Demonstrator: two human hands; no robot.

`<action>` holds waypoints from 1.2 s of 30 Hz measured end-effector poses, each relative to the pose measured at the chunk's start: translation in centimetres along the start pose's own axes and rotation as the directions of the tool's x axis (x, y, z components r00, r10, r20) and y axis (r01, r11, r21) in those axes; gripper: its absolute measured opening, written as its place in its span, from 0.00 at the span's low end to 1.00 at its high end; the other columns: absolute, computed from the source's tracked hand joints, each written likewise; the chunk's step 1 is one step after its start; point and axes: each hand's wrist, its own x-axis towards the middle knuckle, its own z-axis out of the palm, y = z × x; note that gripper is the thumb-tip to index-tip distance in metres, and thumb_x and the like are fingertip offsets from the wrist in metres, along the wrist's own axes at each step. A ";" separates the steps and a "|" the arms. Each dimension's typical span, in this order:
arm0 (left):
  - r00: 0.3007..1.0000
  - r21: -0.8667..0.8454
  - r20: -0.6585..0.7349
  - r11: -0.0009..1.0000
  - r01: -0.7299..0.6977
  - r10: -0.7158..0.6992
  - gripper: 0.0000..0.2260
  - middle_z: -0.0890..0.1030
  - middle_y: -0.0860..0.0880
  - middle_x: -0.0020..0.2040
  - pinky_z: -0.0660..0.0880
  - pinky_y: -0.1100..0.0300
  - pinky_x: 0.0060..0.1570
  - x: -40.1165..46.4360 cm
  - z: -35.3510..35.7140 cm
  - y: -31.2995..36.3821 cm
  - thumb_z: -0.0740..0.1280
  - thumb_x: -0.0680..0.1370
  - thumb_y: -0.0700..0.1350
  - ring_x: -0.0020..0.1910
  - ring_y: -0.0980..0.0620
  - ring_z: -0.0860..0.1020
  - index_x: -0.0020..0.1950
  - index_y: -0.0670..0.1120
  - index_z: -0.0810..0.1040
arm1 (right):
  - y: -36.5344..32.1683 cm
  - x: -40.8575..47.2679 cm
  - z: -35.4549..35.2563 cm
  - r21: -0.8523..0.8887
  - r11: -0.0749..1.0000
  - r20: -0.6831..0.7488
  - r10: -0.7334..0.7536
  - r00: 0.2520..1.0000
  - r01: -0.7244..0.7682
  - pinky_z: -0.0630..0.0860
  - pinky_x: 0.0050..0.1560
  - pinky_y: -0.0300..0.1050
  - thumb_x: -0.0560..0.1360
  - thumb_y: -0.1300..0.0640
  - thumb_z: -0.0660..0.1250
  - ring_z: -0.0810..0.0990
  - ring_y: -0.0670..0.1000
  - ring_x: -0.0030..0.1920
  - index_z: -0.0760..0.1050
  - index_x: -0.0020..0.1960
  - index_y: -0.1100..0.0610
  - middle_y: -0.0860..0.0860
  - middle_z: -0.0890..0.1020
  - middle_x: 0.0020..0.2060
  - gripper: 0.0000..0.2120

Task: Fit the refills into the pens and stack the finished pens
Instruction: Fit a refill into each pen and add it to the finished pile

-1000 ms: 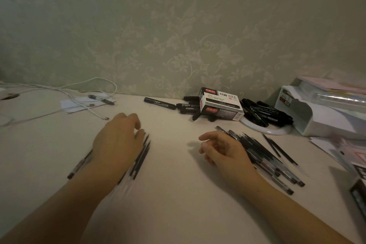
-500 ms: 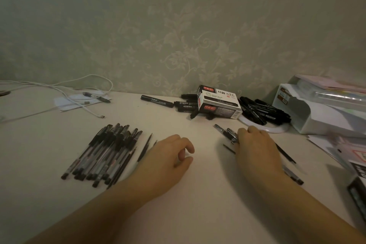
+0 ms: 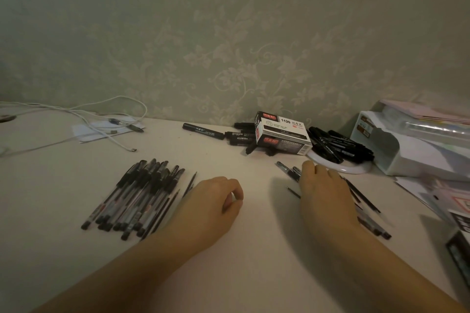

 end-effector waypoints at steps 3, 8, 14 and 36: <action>1.000 -0.013 0.007 1.000 -0.005 0.005 0.02 0.73 0.56 0.35 0.66 0.69 0.36 0.0 0.0 0.0 0.64 0.77 0.49 0.35 0.60 0.72 0.46 0.56 0.76 | -0.6 0.3 -0.3 0.096 0.993 -0.128 -0.063 0.990 0.075 0.67 0.47 0.43 0.79 0.60 0.62 0.73 0.51 0.53 0.66 0.60 0.53 0.51 0.75 0.56 0.11; 0.999 -0.222 0.036 0.975 0.019 -0.012 0.07 0.75 0.55 0.34 0.69 0.69 0.34 -0.1 -0.1 0.9 0.63 0.78 0.56 0.34 0.61 0.73 0.47 0.55 0.78 | -1.6 0.2 -0.1 0.832 0.550 -0.072 -0.025 0.997 0.074 0.73 0.42 0.34 0.81 0.54 0.62 0.78 0.43 0.46 0.75 0.57 0.46 0.42 0.80 0.47 0.07; 0.993 -0.337 0.086 0.936 0.102 -0.077 0.12 0.79 0.54 0.37 0.75 0.64 0.34 -0.2 -0.1 1.6 0.61 0.76 0.62 0.34 0.61 0.77 0.48 0.57 0.77 | -2.2 -0.4 1.7 0.969 0.051 0.245 -0.110 0.963 -0.241 0.79 0.41 0.37 0.79 0.56 0.67 0.84 0.48 0.40 0.78 0.54 0.52 0.54 0.85 0.42 0.05; 0.991 -0.064 0.119 0.996 -0.060 0.067 0.07 0.71 0.54 0.28 0.62 0.65 0.28 0.6 0.0 -0.2 0.58 0.80 0.57 0.27 0.58 0.70 0.47 0.56 0.72 | -2.5 -0.8 2.0 0.985 -0.028 0.155 -0.292 0.944 -0.170 0.77 0.35 0.35 0.77 0.64 0.68 0.82 0.49 0.33 0.78 0.47 0.61 0.56 0.83 0.33 0.01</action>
